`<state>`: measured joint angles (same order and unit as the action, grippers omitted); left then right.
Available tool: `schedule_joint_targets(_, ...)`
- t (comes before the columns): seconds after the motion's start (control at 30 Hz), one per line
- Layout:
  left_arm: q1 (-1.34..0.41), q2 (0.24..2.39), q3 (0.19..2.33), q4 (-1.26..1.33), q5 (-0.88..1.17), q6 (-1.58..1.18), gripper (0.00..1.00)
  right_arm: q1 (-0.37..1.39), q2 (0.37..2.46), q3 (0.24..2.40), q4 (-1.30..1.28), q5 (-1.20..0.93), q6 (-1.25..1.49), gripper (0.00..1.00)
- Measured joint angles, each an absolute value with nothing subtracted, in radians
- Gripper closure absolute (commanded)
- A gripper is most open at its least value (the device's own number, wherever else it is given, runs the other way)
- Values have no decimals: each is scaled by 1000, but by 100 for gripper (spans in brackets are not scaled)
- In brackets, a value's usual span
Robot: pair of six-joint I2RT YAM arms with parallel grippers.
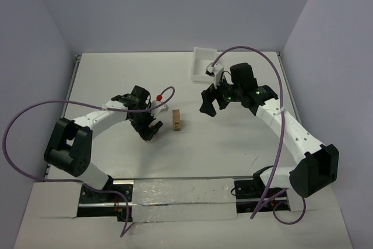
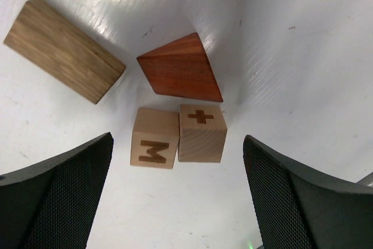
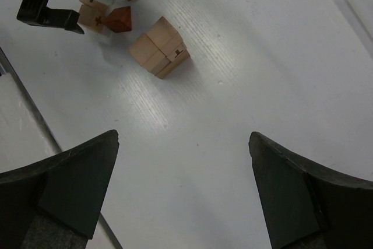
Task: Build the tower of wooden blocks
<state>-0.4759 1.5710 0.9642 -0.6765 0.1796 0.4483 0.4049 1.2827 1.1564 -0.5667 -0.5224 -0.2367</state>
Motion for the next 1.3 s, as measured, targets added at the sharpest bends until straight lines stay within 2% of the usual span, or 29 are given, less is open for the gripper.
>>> schedule_joint_targets(0.37, -476, 1547, 964, -702, 142, 292, 6, 405, 1283, 1156, -567, -530, -236, 0)
schedule_joint_targets(1.07, -476, 1591, 964, -726, 169, 241, 12, 405, 1283, 1156, -567, -532, -236, 0)
schedule_joint_targets(1.17, -476, 1595, 964, -725, 170, 240, 15, 405, 1283, 1156, -567, -532, -236, 0)
schedule_joint_targets(1.3, -476, 1602, 964, -725, 173, 240, 22, 405, 1283, 1156, -567, -532, -236, 0)
